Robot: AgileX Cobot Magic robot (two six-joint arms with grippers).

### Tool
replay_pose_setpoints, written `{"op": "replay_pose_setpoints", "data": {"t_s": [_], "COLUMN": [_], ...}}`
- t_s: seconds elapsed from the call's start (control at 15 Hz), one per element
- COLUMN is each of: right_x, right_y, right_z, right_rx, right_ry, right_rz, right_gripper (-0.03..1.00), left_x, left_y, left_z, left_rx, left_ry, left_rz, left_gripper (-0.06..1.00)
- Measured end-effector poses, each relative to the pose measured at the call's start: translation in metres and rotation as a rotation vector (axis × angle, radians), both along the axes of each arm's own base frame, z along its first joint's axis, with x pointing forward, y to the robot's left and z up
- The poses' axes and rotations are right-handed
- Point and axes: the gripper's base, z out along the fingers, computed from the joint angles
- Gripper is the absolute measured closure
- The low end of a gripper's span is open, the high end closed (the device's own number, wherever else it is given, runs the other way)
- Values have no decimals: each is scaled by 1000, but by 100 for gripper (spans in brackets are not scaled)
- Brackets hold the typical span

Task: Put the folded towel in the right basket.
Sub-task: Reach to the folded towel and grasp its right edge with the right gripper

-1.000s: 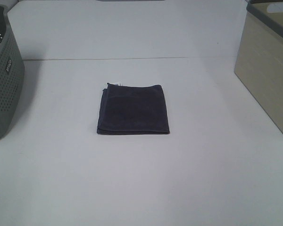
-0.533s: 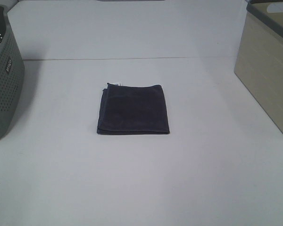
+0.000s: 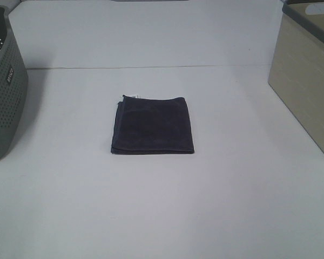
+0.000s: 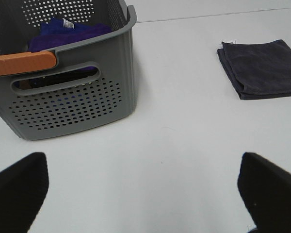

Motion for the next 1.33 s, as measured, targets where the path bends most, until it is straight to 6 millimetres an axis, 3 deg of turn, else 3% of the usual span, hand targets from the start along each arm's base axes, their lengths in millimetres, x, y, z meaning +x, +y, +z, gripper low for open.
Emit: {"op": "replay_pose_setpoints", "data": {"t_s": [1.33], "right_x": [0], "right_y": [1], "right_z": [0], "right_rx": [6], "right_ry": [0], "right_rz": [4], "right_gripper": [-1], "left_x": [0], "left_y": [0], "left_z": [0], "left_rx": [0], "left_ry": [0], "left_rz": [0], "left_gripper": [-5]}}
